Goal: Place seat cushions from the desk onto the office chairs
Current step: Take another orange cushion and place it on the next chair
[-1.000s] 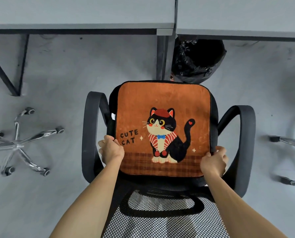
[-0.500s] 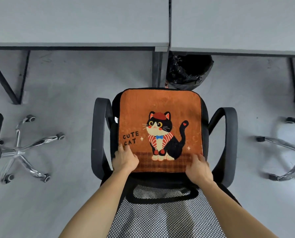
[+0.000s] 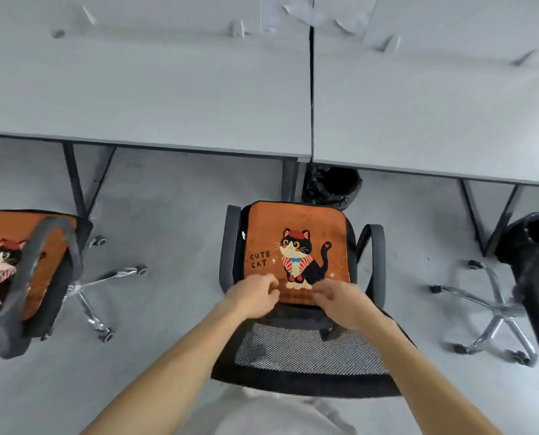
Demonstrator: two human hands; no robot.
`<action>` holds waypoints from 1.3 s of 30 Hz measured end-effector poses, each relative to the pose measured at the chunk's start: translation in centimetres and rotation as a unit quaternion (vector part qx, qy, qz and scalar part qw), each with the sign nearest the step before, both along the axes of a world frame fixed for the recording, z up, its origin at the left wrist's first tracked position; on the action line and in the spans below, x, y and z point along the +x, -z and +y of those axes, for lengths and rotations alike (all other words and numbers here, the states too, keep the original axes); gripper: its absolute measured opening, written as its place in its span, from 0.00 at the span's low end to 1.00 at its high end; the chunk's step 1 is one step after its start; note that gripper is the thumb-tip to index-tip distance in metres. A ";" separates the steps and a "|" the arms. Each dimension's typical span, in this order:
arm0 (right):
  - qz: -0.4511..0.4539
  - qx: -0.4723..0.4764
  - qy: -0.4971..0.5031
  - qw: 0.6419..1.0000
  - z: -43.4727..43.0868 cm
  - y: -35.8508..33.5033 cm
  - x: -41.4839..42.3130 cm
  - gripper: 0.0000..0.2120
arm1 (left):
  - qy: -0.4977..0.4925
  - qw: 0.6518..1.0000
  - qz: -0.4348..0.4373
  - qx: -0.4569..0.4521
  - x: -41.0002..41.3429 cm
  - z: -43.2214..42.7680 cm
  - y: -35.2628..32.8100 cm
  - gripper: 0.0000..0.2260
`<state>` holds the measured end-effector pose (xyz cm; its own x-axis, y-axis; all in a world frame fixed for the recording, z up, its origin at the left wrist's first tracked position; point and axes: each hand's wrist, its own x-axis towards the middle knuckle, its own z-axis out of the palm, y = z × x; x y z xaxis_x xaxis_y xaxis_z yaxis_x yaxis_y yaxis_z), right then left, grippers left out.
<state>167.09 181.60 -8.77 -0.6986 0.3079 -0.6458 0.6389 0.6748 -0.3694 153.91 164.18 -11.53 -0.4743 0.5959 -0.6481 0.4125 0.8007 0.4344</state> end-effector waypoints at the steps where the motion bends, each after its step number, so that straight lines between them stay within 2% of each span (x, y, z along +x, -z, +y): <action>1: 0.025 0.014 -0.015 0.999 -0.9 -1.9 0.1 0.16 | -0.008 0.999 0.029 0.015 -0.2 -1.4 -1.8 0.17; 6: 0.175 0.073 -0.086 0.978 -5.9 -9.4 -0.6 0.16 | -0.087 0.977 0.185 0.058 -1.5 -9.8 -9.5 0.17; 10: 0.284 0.080 -0.136 0.946 -13.0 -15.5 -2.5 0.16 | -0.154 0.934 0.310 0.088 -1.1 -20.0 -16.0 0.18; 17: 0.401 0.024 -0.205 0.893 -28.6 -22.4 -8.3 0.18 | -0.265 0.856 0.443 0.034 -1.8 -40.0 -24.8 0.17; 21: 0.411 0.009 -0.261 0.873 -38.6 -24.4 -12.9 0.19 | -0.315 0.824 0.470 -0.004 -2.8 -51.7 -28.4 0.18; 24: 0.402 -0.013 -0.276 0.873 -45.3 -25.7 -16.1 0.18 | -0.340 0.816 0.466 -0.025 -3.8 -59.6 -29.7 0.19; 28: 0.404 -0.015 -0.307 0.862 -56.6 -26.4 -21.5 0.19 | -0.388 0.788 0.477 -0.040 -5.8 -71.5 -31.3 0.20; 33: 0.414 -0.025 -0.315 0.854 -68.9 -26.2 -26.1 0.24 | -0.407 0.782 0.467 -0.061 -8.7 -83.6 -31.6 0.20; 39: 0.427 0.016 -0.338 0.839 -79.8 -25.9 -31.9 0.19 | -0.425 0.777 0.461 -0.056 -14.4 -93.9 -31.2 0.20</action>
